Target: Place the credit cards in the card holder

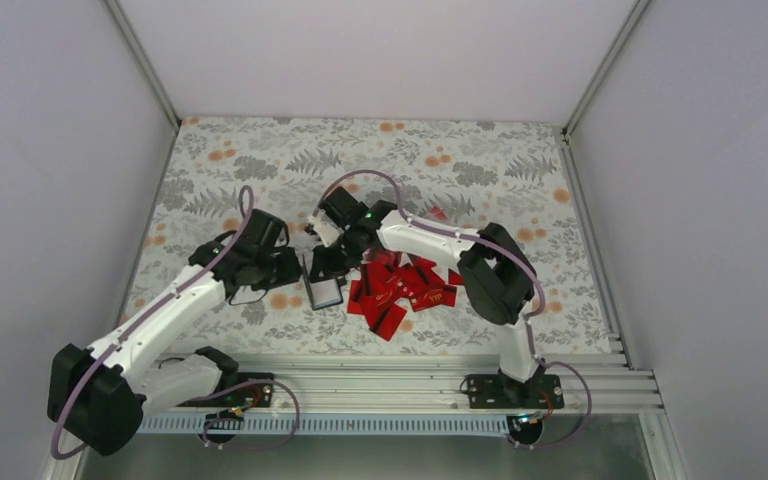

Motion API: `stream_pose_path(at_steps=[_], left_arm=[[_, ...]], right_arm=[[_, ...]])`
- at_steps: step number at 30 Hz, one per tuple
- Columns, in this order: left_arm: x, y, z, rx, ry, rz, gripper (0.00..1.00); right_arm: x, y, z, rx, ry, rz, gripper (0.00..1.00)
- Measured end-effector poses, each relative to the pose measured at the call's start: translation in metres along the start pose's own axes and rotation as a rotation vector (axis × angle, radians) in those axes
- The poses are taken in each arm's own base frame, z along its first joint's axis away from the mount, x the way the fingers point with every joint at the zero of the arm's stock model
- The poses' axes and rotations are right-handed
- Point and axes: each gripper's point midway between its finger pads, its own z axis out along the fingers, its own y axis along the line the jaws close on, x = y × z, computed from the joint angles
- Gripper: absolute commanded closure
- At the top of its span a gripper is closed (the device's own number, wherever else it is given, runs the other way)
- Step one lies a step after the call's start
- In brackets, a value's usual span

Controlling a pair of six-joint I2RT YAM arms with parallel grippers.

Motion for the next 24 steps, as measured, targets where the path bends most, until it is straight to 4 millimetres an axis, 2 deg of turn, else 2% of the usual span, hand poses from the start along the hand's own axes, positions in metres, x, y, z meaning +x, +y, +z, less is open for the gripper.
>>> stream_pose_path(at_steps=[7,11,15,20,24], left_arm=[[-0.008,-0.003,-0.027,0.014,-0.067,-0.020,0.73],[-0.007,0.000,-0.036,0.016,-0.086,-0.033,0.73],[-0.006,0.001,-0.040,0.021,-0.099,-0.042,0.74],[0.004,0.009,-0.027,0.024,-0.082,-0.072,0.78],[0.019,0.022,-0.005,0.001,-0.038,-0.112,0.85]], right_arm=[[0.002,0.021,0.013,-0.062,0.035,-0.055,0.90],[0.000,0.028,0.030,-0.097,0.056,-0.073,0.90],[0.005,0.024,0.052,-0.131,0.091,-0.054,0.90],[0.012,0.004,0.078,-0.127,0.138,0.002,0.90],[0.016,-0.005,0.085,-0.111,0.152,0.021,0.90]])
